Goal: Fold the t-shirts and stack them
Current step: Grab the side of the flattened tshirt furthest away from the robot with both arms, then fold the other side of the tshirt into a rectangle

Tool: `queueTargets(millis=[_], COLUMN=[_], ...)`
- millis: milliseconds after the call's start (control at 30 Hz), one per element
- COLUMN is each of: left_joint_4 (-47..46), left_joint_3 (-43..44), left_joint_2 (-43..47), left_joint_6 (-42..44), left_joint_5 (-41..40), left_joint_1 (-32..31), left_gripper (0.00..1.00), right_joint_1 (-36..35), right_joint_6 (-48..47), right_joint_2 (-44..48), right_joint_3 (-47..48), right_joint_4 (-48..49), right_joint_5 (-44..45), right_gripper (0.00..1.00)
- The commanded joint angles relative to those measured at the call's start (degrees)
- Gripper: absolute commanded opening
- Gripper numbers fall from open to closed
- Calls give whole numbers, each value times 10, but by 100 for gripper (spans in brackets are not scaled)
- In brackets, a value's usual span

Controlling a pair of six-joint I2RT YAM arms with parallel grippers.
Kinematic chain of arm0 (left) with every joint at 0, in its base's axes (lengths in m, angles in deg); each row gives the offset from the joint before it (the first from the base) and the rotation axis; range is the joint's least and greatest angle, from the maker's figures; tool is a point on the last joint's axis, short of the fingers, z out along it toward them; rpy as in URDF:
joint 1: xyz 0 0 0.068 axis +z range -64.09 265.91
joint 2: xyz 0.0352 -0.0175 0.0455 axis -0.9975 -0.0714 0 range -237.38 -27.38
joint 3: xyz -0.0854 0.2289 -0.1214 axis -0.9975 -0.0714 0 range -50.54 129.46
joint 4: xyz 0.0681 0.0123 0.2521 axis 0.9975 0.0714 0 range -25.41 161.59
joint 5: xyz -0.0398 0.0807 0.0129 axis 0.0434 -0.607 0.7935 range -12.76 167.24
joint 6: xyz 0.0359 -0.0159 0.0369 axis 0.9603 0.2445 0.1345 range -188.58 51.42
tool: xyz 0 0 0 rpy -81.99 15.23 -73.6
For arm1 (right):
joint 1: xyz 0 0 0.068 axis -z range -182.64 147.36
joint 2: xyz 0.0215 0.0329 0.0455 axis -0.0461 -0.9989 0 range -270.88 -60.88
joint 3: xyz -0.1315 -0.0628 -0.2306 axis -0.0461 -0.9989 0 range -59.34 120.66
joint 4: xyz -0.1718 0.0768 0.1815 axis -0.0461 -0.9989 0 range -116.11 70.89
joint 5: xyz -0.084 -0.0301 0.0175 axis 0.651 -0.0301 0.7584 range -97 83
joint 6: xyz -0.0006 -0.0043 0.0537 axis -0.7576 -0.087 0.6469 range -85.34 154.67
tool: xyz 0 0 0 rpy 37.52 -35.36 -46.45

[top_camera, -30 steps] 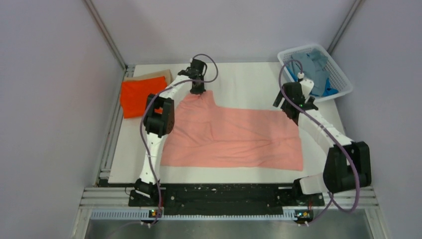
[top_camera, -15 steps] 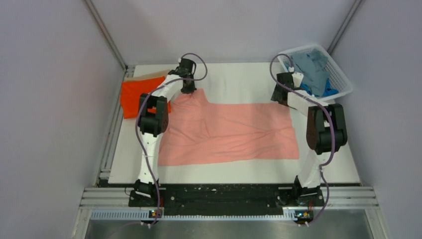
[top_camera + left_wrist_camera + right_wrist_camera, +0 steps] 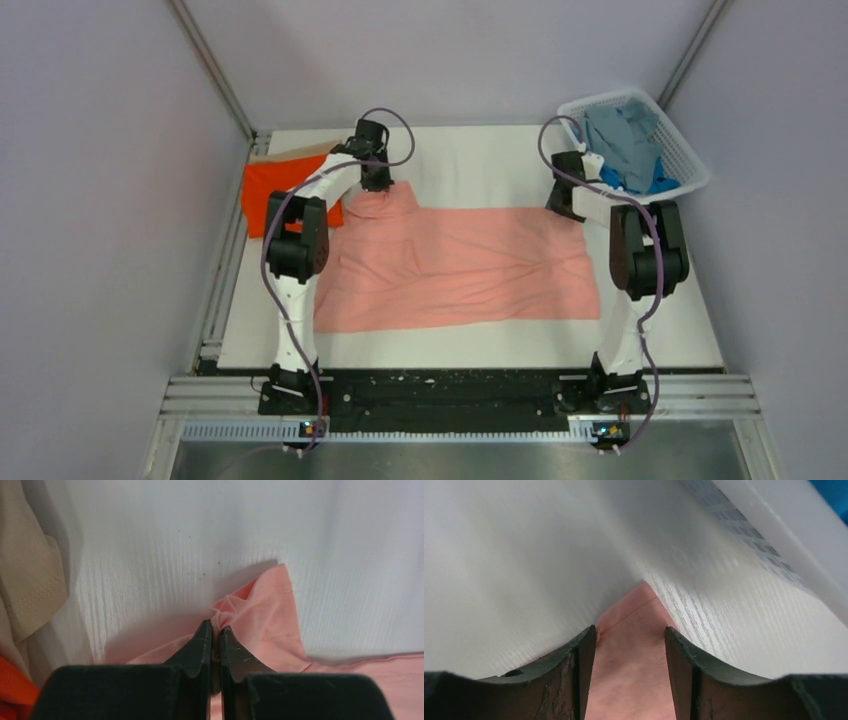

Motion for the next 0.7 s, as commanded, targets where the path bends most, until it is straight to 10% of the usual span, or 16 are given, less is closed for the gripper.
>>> queueTargets(millis=[0,300,667], left_joint_4=[-19,-31,-68], left_joint_3=[-21,-92,-227], left_joint_2=[58,119,233], left_joint_6=[-10,-17,3], left_joint_5=[34,27,-6], left_joint_1=[-5,-19,-66], left_gripper=[0,0,0], right_joint_1=[3,3,-1], right_joint_6=[13,14,-22], right_joint_2=[41,55,170], right_joint_3=[-35,-59,-135], right_joint_4=[15,35,84], right_joint_5=[-13,-41,-109], right_gripper=[48,6,0])
